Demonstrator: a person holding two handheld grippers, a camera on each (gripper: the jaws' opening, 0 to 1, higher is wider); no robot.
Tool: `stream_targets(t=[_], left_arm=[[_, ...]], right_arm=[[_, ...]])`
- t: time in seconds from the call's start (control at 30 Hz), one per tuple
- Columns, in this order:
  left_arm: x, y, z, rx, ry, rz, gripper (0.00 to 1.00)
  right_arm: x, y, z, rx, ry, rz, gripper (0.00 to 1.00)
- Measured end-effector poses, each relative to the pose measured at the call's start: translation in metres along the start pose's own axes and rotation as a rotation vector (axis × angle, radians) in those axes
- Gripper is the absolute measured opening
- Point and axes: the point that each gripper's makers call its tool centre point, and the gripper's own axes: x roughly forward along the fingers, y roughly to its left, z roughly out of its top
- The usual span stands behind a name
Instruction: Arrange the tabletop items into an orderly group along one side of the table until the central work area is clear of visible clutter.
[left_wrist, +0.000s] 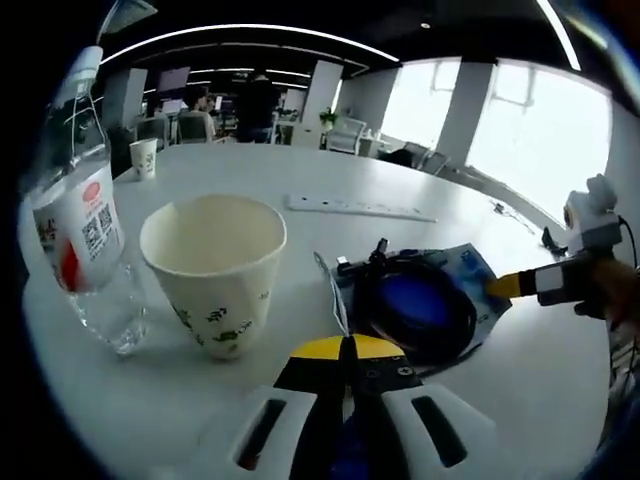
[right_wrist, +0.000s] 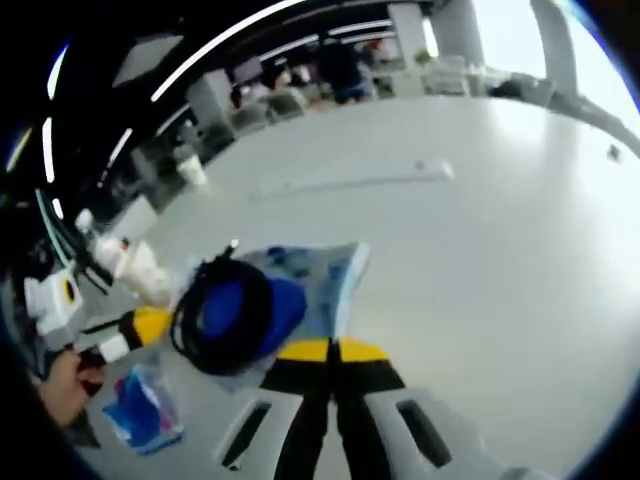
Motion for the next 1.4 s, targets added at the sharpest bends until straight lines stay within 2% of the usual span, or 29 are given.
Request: stream_targets(t=[0.43,0.77,1.0,1.13,1.27,1.33,1.4], left_arm=[[0.005,0.005,0.0,0.003,-0.018,0.027,0.01],[0.003,0.005,0.002,0.07,-0.037,0.029,0.04],[-0.002,0.002,0.007,0.098,-0.053,0.018,0.17],[-0.007,-0.001,0.012,0.103,-0.07,-0.002,0.25],[-0.012,-0.012,0.02,0.091,-0.105,-0.056,0.36],[-0.014,-0.016,0.022,0.089,-0.113,-0.068,0.45],[-0.017,-0.021,0.022,0.112,-0.109,-0.085,0.47]], right_arm=[[0.002,-0.002,-0.005,0.015,0.007,-0.002,0.0],[0.005,-0.003,-0.008,0.025,0.022,-0.003,0.03],[-0.001,-0.01,-0.008,0.05,-0.006,-0.025,0.14],[-0.007,-0.014,-0.007,0.049,-0.025,-0.036,0.28],[-0.013,-0.013,-0.005,0.05,-0.043,-0.018,0.33],[-0.017,-0.011,-0.002,0.035,-0.065,-0.013,0.4],[-0.021,-0.008,0.002,0.024,-0.079,-0.009,0.47]])
